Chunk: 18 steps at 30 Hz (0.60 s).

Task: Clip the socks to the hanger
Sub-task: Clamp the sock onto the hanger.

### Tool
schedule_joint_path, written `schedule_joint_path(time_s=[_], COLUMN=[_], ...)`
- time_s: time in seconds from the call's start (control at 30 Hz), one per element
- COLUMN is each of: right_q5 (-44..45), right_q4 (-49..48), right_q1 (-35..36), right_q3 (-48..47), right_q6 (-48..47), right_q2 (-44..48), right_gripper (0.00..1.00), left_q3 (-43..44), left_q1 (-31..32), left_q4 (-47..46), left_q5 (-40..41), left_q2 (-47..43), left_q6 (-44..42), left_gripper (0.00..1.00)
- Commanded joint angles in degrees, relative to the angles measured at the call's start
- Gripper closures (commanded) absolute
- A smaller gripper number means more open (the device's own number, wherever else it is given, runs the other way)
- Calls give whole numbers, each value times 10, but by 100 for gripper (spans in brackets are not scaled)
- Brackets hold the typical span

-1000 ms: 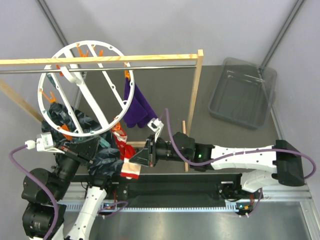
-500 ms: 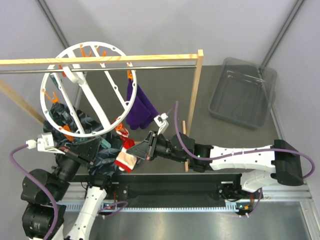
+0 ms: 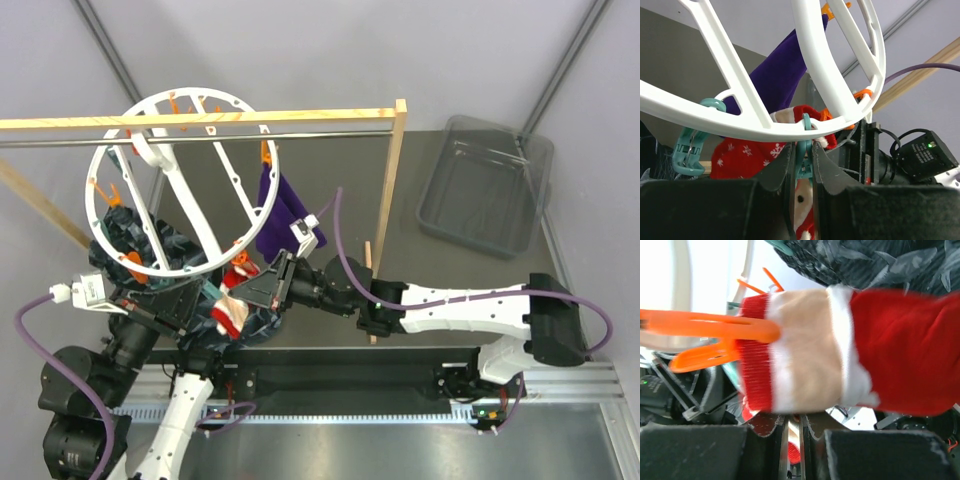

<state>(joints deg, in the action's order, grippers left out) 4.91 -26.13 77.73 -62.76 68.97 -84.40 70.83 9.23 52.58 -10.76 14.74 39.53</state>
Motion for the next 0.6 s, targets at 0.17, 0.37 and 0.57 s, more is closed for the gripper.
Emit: schedule_joint_path(time_s=[0.17,0.37,0.57], right_q5=[-20,-16,-17], right_q4=[-45,-60,-70], right_q1=[-8,-15,-21], right_q3=[-25,-9,16], right_q6=[20,21,26], right_q2=[-13,0,14], right_gripper=[100,100,100], left_q3=[10,5,11], left_q1=[-2,-2,-1], left_q4=[15,16,15], left_q5=[-27,-31,-27], left_q2=[-6,-6,-7], left_q6=[-3,-3,-6], left_gripper=[100,100,100])
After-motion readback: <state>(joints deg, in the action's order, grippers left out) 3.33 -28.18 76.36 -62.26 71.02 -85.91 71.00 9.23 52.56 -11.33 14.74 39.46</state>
